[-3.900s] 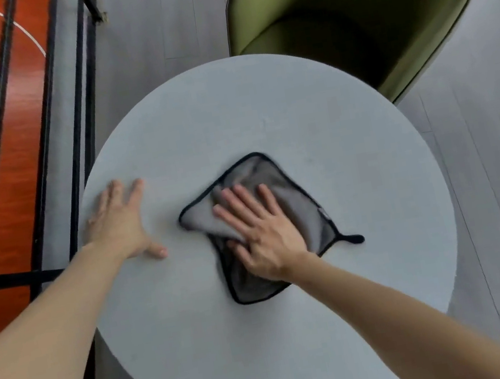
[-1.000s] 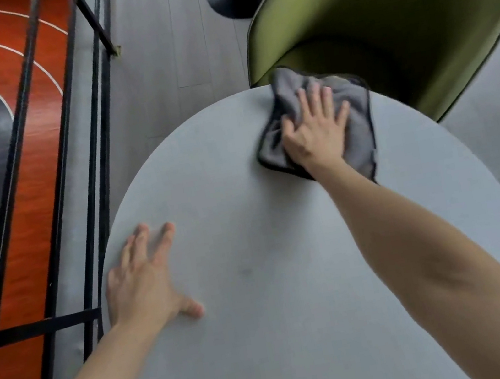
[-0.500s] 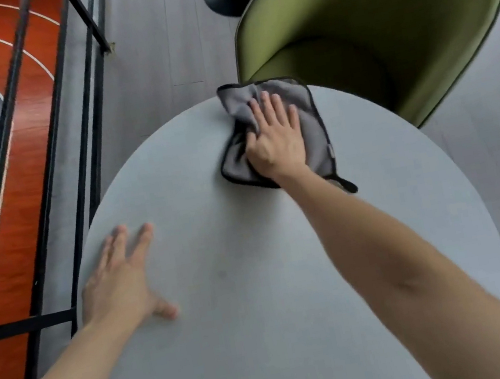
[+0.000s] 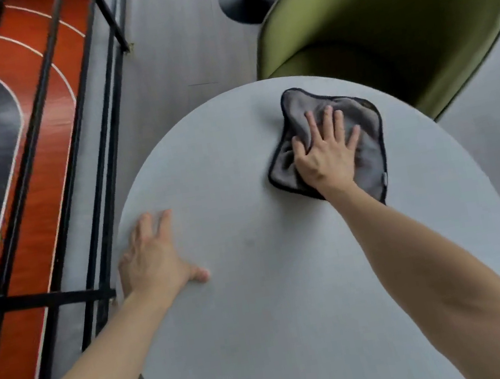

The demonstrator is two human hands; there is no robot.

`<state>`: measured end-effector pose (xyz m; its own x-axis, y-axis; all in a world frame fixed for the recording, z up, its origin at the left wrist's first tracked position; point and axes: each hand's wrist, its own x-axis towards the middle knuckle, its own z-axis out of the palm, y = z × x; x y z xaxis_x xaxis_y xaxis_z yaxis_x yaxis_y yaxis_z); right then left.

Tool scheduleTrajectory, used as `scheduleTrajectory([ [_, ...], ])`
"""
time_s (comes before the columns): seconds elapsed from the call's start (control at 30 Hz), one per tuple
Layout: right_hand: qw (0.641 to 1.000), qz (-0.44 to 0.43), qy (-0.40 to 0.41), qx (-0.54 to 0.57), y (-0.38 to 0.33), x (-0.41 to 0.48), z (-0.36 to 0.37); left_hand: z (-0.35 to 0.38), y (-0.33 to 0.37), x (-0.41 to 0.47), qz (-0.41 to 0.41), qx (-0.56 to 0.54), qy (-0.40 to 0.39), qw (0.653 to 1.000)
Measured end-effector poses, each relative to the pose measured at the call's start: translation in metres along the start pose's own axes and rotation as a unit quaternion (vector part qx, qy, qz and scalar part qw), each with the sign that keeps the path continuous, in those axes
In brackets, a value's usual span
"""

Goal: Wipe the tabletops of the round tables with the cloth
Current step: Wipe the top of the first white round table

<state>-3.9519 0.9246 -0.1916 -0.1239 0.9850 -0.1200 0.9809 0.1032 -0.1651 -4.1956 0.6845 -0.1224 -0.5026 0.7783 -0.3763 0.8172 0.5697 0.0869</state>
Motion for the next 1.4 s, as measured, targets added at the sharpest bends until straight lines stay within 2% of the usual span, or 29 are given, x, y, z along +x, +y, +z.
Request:
scheduleTrajectory([
  [0.1,0.979,-0.199,-0.023,-0.025,-0.123,-0.020,0.022,0.021,-0.024,-0.038,0.011,-0.005,0.098,0.995],
  [0.2,0.914,-0.396,-0.060,-0.066,-0.207,-0.064,0.047,0.043,-0.050,-0.072,0.010,-0.030,0.106,0.994],
  [0.27,0.874,-0.471,-0.072,-0.093,-0.230,-0.094,0.059,0.052,-0.054,-0.085,-0.003,-0.041,0.082,0.996],
  [0.33,0.858,-0.499,-0.076,-0.095,-0.234,-0.111,0.065,0.054,-0.047,-0.091,-0.024,-0.049,0.082,0.995],
  [0.43,0.868,-0.486,-0.081,-0.061,-0.212,-0.104,0.059,0.044,-0.026,-0.084,-0.012,-0.071,0.138,0.988],
  [0.53,0.911,-0.406,-0.071,-0.019,-0.148,-0.071,0.044,0.037,-0.005,-0.075,0.026,-0.096,0.179,0.979],
  [0.6,0.946,-0.320,-0.054,-0.002,-0.082,-0.040,0.027,0.037,0.010,-0.067,0.042,-0.096,0.179,0.978],
  [0.7,0.992,-0.120,-0.027,0.014,0.052,-0.011,-0.005,0.047,0.028,-0.057,0.077,-0.082,0.179,0.977],
  [0.77,1.000,0.002,-0.011,0.028,0.139,-0.021,-0.021,0.056,0.039,-0.052,0.074,-0.076,0.178,0.978],
  [0.83,0.997,0.080,0.000,0.026,0.196,-0.049,-0.027,0.062,0.045,-0.053,0.070,-0.074,0.179,0.979],
  [0.97,0.990,0.138,0.008,0.021,0.211,-0.079,-0.026,0.063,0.038,-0.072,0.099,-0.073,0.168,0.978],
  [1.03,0.990,0.138,0.010,0.018,0.191,-0.079,-0.024,0.063,0.025,-0.093,0.096,-0.078,0.143,0.982],
  [1.1,0.996,0.093,0.006,0.009,0.148,-0.077,-0.017,0.062,0.009,-0.115,0.073,-0.072,0.095,0.990],
  [1.27,0.990,-0.138,-0.011,-0.017,-0.034,-0.095,0.018,0.070,-0.034,-0.143,0.050,-0.015,-0.077,0.996],
  [1.4,0.943,-0.329,-0.033,-0.028,-0.145,-0.136,0.045,0.073,-0.035,-0.151,0.054,0.018,-0.085,0.995],
])
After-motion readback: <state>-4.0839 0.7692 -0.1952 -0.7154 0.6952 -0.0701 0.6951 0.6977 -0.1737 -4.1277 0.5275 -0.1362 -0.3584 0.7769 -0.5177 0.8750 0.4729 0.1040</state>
